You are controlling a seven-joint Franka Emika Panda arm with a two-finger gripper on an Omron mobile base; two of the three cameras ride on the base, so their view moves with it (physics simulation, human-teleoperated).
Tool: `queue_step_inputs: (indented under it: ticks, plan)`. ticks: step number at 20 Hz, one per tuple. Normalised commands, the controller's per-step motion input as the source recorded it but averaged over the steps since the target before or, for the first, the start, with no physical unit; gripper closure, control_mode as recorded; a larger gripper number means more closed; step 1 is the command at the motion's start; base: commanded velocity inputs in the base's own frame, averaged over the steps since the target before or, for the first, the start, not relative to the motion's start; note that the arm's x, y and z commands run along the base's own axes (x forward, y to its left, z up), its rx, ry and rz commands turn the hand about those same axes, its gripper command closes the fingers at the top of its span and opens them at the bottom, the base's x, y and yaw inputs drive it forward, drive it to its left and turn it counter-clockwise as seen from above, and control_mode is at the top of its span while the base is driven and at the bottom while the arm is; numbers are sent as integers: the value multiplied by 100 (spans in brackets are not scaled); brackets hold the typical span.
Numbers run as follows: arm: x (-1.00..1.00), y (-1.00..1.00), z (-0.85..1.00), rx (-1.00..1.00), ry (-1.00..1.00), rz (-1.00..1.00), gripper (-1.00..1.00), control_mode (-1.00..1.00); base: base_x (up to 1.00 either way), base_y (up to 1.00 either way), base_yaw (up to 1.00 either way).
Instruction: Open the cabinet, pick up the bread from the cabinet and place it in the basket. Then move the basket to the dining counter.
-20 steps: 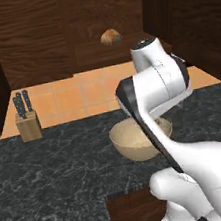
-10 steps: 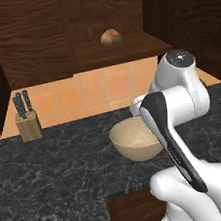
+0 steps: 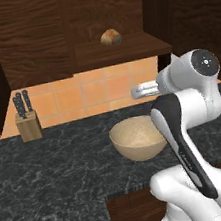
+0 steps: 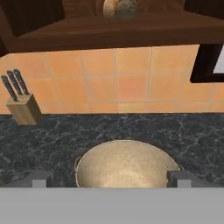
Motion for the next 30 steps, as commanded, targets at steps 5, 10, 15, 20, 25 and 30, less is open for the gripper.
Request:
queue_step_inputs:
  ticks: [5,10,15,20,25,30]
  plan:
    - [53,0,86,0,-1,-2,-100,-100,0,0,0]
    - [63,0,59,0,-12,-4,-100,-100,0,0,0]
    - [47,-8,59,-5,-2,-5,-100,-100,0,0,0]
    - [46,-6,19,-1,-1,-4,-100,-100,0,0,0]
    - [57,-3,-4,0,-1,1,-100,-100,0,0,0]
    - [69,0,-2,0,-1,11,-100,-100,0,0,0]
